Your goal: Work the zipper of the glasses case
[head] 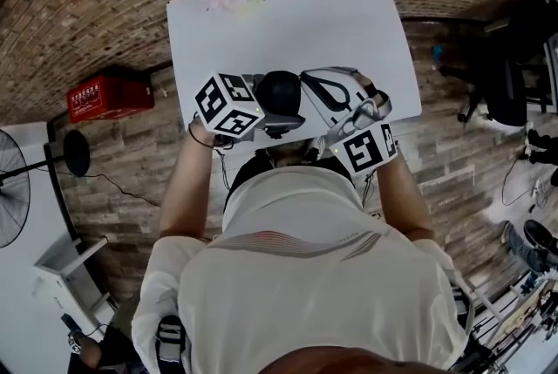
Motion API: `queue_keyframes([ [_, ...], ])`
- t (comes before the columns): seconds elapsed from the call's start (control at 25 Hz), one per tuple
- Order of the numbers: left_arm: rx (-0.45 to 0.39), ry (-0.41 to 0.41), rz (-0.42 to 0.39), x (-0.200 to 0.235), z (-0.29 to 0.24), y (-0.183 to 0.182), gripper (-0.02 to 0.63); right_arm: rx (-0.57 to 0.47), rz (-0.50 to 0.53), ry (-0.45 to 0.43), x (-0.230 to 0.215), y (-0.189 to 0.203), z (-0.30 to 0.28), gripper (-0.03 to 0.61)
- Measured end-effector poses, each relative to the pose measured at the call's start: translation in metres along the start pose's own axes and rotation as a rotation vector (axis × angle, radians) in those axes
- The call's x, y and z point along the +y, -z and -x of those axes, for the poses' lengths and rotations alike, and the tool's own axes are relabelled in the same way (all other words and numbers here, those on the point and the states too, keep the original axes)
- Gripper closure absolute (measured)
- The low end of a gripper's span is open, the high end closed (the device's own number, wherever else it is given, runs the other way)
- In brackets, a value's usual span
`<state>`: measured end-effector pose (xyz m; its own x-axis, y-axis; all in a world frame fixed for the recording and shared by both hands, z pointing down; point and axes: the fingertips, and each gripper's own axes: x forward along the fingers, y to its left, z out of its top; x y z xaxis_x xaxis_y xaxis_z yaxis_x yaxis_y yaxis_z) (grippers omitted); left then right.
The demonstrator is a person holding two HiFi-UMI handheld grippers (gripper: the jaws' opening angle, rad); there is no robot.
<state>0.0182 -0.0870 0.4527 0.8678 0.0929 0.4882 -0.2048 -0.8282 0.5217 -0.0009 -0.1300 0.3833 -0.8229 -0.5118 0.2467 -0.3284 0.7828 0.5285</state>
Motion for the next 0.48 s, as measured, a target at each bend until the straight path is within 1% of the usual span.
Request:
queue_keyframes([
  [0.12,0.013,-0.006,-0.006,0.002,-0.001,0.003,0.347,0.004,-0.002,-0.008,0.001,0.001,-0.002,0.517],
  [0.28,0.004,0.011,0.002,0.0,-0.001,0.004,0.347,0.004,0.0,-0.009,0.001,-0.001,-0.001,0.515],
  [0.32,0.016,0.009,0.002,-0.001,-0.002,0.005,0.346,0.008,0.011,-0.012,0.002,-0.001,-0.001,0.515],
  [0.4,0.065,-0.006,-0.008,0.001,-0.004,0.013,0.347,0.022,0.04,-0.026,0.005,0.001,-0.002,0.514],
  [0.48,0.1,-0.001,-0.013,0.001,-0.007,0.02,0.347,0.033,0.055,-0.042,0.009,0.003,-0.002,0.513],
])
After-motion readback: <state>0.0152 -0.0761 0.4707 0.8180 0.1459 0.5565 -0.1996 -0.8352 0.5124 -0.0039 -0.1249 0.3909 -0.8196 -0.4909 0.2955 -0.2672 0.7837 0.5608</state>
